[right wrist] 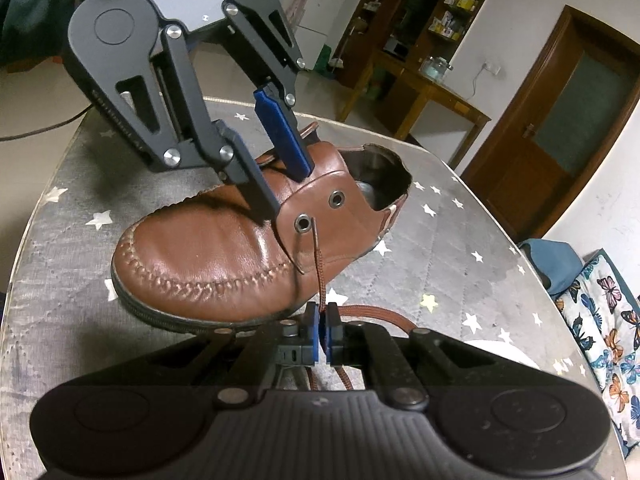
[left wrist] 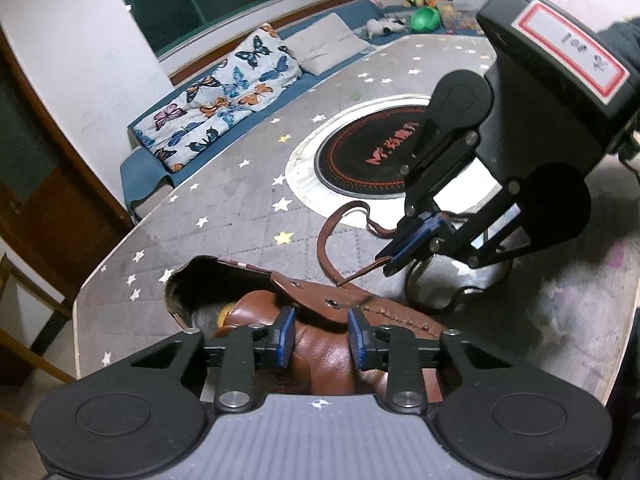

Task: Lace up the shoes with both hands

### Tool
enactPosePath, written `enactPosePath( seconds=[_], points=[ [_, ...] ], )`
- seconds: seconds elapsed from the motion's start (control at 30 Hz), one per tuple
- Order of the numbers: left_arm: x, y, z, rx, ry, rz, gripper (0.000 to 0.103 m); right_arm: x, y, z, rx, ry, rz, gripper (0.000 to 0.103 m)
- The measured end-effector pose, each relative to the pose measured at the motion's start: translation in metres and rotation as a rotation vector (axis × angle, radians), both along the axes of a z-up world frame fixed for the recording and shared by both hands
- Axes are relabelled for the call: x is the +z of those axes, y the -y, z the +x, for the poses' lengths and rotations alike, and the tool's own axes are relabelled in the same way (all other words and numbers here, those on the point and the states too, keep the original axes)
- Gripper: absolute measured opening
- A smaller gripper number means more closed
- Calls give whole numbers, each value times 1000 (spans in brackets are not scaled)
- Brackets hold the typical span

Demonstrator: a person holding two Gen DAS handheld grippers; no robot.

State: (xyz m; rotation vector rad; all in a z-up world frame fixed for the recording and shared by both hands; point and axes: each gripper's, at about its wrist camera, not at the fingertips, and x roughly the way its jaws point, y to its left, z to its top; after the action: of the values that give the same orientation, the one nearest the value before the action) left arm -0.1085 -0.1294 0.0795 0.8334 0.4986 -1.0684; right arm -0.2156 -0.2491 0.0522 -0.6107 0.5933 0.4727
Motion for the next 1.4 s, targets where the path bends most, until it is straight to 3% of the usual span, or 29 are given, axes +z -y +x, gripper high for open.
enactPosePath(
  seconds=[0.4,0.67,1.0,1.4],
  points=[
    [-2,3,3,-16,18,46,24,-1,0,0,5,6,-7,3],
    [-2,2,5,-19,10,28,24,-2,2,3,0,5,-26,3],
    [-5,13,-3,-42,93,141,23,-2,3,1,-1,8,-23,2],
    [-11,14,1,-33,91,77,23,-4,4,-2,-10,12,-48,2]
  ],
)
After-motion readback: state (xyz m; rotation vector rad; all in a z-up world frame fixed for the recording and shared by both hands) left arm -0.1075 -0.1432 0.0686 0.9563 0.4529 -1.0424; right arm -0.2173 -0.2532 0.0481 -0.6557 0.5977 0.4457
